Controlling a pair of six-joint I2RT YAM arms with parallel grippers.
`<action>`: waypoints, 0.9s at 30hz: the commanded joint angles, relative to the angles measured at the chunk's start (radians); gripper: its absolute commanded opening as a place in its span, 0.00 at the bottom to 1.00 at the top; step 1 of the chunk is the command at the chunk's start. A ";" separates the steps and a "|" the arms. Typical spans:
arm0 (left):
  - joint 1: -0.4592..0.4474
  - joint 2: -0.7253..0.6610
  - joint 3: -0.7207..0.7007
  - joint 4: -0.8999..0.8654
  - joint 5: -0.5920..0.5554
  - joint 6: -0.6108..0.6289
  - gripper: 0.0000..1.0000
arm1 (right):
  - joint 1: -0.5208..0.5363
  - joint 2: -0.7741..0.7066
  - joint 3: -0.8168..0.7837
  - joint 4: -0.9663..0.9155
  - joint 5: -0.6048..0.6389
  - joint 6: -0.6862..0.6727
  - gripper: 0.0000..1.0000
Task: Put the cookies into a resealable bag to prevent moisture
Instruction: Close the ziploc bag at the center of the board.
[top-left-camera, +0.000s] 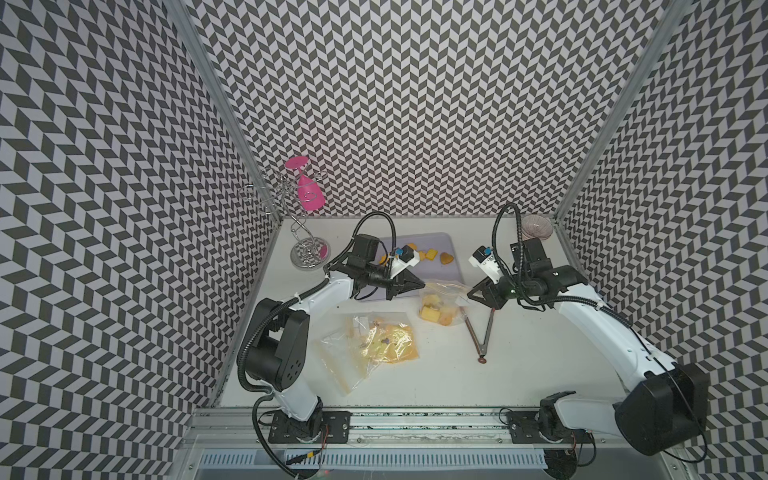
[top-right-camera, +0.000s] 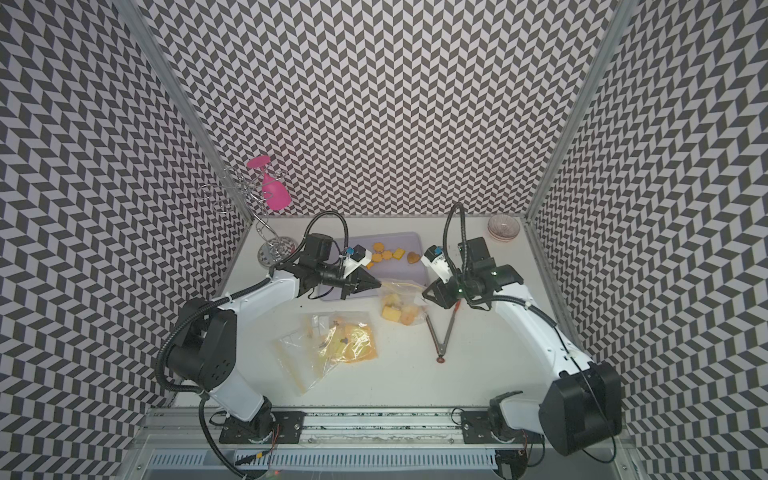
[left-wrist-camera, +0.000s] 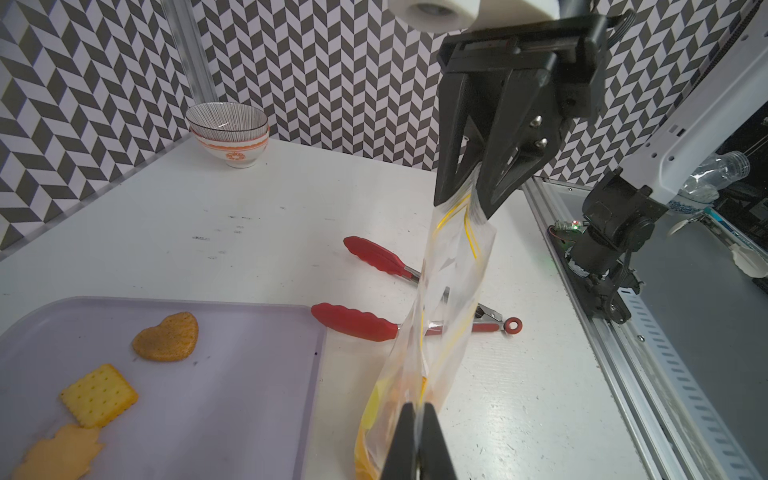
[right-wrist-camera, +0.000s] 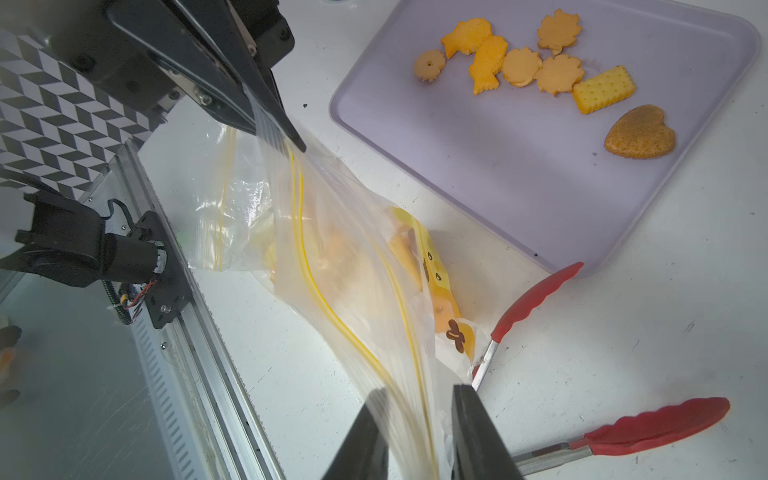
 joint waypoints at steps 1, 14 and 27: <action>0.003 0.013 0.036 0.005 0.002 0.006 0.00 | 0.034 -0.026 -0.008 0.031 0.048 -0.035 0.30; 0.007 0.016 0.037 0.004 -0.004 0.006 0.00 | 0.078 -0.049 -0.009 0.014 0.191 -0.046 0.28; 0.007 0.019 0.040 0.005 -0.005 0.002 0.00 | 0.094 -0.065 -0.033 0.010 0.230 -0.036 0.26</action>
